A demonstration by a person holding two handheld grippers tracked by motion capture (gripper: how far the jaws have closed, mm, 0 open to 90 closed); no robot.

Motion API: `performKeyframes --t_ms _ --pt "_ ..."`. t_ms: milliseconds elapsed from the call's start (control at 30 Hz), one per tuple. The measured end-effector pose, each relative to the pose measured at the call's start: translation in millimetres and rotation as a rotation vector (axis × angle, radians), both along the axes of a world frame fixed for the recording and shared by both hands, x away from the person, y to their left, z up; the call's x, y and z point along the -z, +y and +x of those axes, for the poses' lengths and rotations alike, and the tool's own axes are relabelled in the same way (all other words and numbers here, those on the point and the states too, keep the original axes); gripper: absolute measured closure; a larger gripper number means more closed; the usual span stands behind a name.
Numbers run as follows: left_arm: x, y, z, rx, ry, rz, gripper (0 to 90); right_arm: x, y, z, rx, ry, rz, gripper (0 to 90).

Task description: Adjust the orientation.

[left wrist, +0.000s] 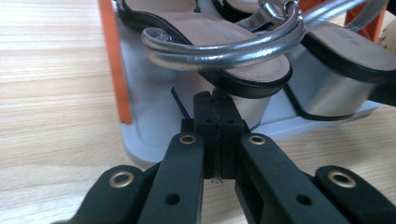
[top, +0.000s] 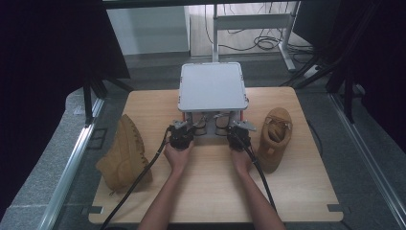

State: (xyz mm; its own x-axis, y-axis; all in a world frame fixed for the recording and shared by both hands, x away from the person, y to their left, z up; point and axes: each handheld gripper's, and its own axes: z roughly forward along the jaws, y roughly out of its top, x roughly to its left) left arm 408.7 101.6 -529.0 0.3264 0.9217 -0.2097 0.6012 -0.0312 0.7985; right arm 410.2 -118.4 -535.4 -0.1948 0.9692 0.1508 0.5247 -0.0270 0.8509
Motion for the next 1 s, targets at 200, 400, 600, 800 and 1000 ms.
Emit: performKeyframes --t_ms 200,400,600,800,1000 --pt "-0.3 -5.8 1.8 0.011 0.008 -0.005 89.3 -0.3 6.1 2.2 -0.021 0.001 0.005 90.0" --pt "0.0 -7.1 2.3 0.011 0.010 -0.012 89.3 -0.3 9.4 4.3 -0.038 0.005 0.011 90.0" --pt "0.0 -7.2 2.0 0.011 0.006 -0.005 88.7 0.1 11.6 5.1 -0.042 0.008 0.012 89.9" --pt "-6.6 -1.2 -7.9 0.021 -0.014 0.003 87.1 -9.5 6.1 -5.8 -0.061 -0.009 0.012 89.3" --pt "-18.5 6.5 -29.6 0.045 -0.045 -0.010 85.9 -27.6 2.1 -31.1 -0.119 -0.050 0.025 88.9"
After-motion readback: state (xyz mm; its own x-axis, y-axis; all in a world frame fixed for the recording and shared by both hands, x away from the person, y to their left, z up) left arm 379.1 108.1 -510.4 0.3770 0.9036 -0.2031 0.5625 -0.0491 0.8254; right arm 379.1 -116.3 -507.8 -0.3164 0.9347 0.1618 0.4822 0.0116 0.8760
